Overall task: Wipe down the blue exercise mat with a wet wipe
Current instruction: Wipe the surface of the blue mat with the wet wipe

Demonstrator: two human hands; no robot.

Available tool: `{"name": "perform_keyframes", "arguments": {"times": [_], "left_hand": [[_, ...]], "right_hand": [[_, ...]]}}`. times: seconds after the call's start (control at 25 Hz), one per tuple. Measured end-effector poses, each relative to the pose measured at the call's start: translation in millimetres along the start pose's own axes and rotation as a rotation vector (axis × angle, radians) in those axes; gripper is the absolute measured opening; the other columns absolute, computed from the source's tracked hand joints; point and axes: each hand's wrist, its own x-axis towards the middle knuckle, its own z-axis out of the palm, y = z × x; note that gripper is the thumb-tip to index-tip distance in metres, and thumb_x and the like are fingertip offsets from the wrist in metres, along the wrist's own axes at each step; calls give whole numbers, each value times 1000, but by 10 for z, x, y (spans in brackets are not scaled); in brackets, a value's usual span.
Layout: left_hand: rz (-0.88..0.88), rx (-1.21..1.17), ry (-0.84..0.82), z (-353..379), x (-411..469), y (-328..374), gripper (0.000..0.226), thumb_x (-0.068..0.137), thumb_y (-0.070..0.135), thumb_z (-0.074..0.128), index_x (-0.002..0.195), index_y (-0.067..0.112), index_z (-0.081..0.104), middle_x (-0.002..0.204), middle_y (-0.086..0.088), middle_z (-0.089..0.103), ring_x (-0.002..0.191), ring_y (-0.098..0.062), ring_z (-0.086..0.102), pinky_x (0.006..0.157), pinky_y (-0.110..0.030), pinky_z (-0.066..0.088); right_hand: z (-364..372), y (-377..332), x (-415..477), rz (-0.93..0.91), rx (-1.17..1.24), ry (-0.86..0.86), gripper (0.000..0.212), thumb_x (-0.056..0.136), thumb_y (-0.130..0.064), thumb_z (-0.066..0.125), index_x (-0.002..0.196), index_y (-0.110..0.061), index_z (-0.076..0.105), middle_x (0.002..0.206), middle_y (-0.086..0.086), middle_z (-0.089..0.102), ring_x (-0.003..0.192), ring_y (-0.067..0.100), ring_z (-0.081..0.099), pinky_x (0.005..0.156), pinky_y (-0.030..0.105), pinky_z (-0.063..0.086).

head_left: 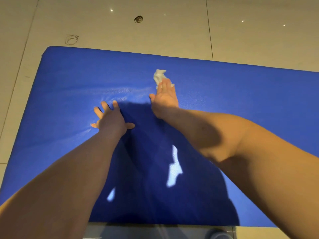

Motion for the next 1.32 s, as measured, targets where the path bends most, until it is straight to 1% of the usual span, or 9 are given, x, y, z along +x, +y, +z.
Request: {"name": "perform_keyframes", "arguments": {"times": [0.12, 0.24, 0.6, 0.8, 0.96, 1.04, 1.12, 1.24, 1.32], "left_hand": [[2, -2, -1, -15, 11, 6, 120, 66, 64, 83, 156, 30, 11, 155, -4, 7, 142, -37, 10, 97, -68, 43], [-15, 21, -16, -31, 7, 0, 121, 64, 66, 83, 155, 32, 10, 156, -3, 6, 143, -36, 10, 96, -67, 44], [-31, 75, -49, -79, -19, 26, 126, 66, 72, 79, 158, 35, 0, 160, -2, 1, 146, -37, 7, 97, -64, 46], [-24, 69, -23, -64, -10, 23, 124, 63, 71, 80, 156, 34, 7, 155, -4, 9, 140, -36, 13, 94, -63, 47], [-17, 80, -14, -74, -22, 12, 123, 65, 74, 78, 156, 32, 7, 155, -6, 10, 137, -37, 16, 94, -61, 48], [-20, 77, -21, -77, -24, 5, 123, 66, 73, 78, 157, 32, 6, 156, -6, 8, 138, -38, 15, 95, -61, 48], [-24, 76, -25, -82, -28, 8, 123, 67, 72, 78, 157, 33, 4, 156, -6, 7, 140, -38, 13, 95, -62, 48], [-33, 93, -28, -78, -22, 16, 125, 68, 73, 77, 158, 34, 1, 156, -5, 6, 141, -39, 11, 97, -61, 47], [-39, 89, -31, -70, -16, 12, 126, 67, 74, 77, 158, 35, -1, 158, -4, 5, 143, -38, 10, 98, -61, 47]], "right_hand": [[96, -249, -280, -200, 232, -45, 66, 91, -29, 52, 151, -15, 29, 154, -1, 24, 137, 21, 29, 118, 36, 21], [107, -209, -317, -281, 75, -53, 59, 93, -31, 51, 146, -12, 34, 152, 0, 29, 135, 19, 31, 117, 37, 22], [-2, 511, -314, 226, -256, -93, 71, 105, -47, 20, 155, 3, 10, 163, 17, 5, 151, 31, 0, 123, 46, 6], [119, -131, -564, -30, 359, 58, 74, 86, -26, 63, 151, -17, 27, 149, -7, 29, 128, 11, 35, 110, 14, 14], [247, -271, -714, -242, 141, -21, 75, 93, -38, 55, 154, -12, 21, 158, 1, 21, 142, 18, 27, 122, 37, 13], [157, -69, -693, -307, 158, 78, 76, 89, -31, 61, 153, -17, 23, 152, -4, 28, 128, 15, 40, 113, 34, 26], [93, 236, -650, -244, 92, 144, 73, 88, -30, 60, 151, -19, 26, 151, -4, 29, 126, 16, 41, 111, 33, 29], [150, 476, -600, -43, -128, 36, 71, 100, -44, 41, 153, -1, 22, 162, 13, 12, 150, 28, 10, 124, 42, 7], [171, 414, -572, -5, -10, -23, 56, 102, -43, 42, 137, 0, 46, 161, 12, 11, 151, 28, 9, 124, 44, 9]]}}
